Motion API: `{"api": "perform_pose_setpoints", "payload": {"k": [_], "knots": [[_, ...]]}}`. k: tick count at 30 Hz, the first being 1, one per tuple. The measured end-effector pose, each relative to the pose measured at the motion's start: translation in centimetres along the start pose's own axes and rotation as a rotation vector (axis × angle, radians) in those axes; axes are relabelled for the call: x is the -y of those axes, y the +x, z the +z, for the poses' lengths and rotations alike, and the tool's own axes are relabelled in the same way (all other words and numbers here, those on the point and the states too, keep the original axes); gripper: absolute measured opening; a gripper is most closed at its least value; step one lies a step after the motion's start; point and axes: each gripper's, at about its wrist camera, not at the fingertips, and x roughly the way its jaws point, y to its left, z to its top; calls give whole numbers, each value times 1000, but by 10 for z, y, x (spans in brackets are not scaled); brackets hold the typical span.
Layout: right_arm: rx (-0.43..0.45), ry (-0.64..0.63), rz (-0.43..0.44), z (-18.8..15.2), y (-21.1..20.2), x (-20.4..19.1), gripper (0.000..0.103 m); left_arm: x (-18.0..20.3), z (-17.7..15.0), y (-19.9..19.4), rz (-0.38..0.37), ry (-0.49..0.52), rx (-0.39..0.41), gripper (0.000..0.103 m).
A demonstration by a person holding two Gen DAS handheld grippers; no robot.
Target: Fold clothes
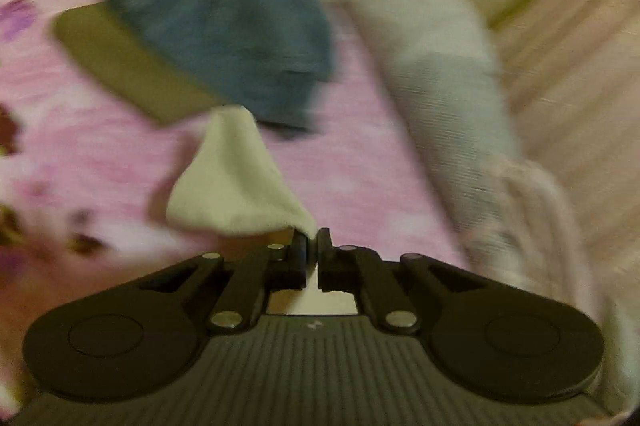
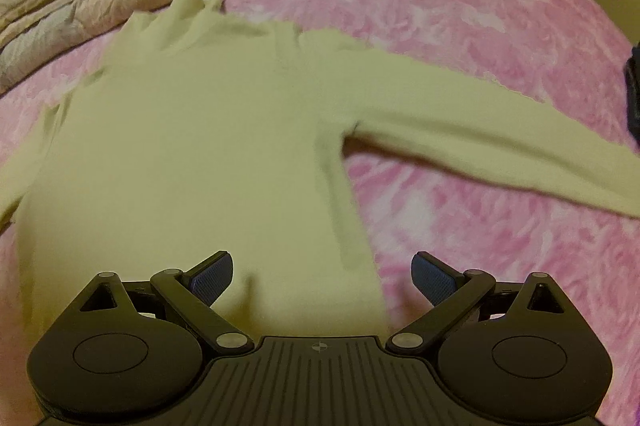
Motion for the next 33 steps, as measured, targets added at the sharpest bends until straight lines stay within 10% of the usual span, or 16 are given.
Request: {"api": "perform_pose_setpoints", "payload": {"k": [6, 10, 12, 17, 20, 22, 26, 30, 33], "knots": [[59, 38, -1, 7, -11, 25, 98, 145, -80, -41, -493, 193, -157, 2], [98, 91, 5, 15, -20, 42, 98, 213, -176, -59, -751, 230, -398, 9], [119, 131, 11, 20, -24, 53, 98, 225, -230, -52, -729, 275, -535, 26], [144, 264, 69, 29, -26, 81, 98, 209, -303, -36, -500, 516, -730, 25], [135, 371, 184, 32, -20, 93, 98, 183, -288, -44, -456, 634, -698, 25], [121, 478, 322, 35, -10, 96, 66, 170, -268, -46, -406, 717, -650, 25], [61, 717, 566, 40, 22, 97, 63, 141, -225, -49, -283, 844, -522, 25], [58, 762, 567, 52, 54, 91, 62, 130, -189, -44, -233, 873, -456, 26], [64, 746, 548, 64, 77, 87, 39, 125, -179, -38, -206, 921, -439, 26]]}}
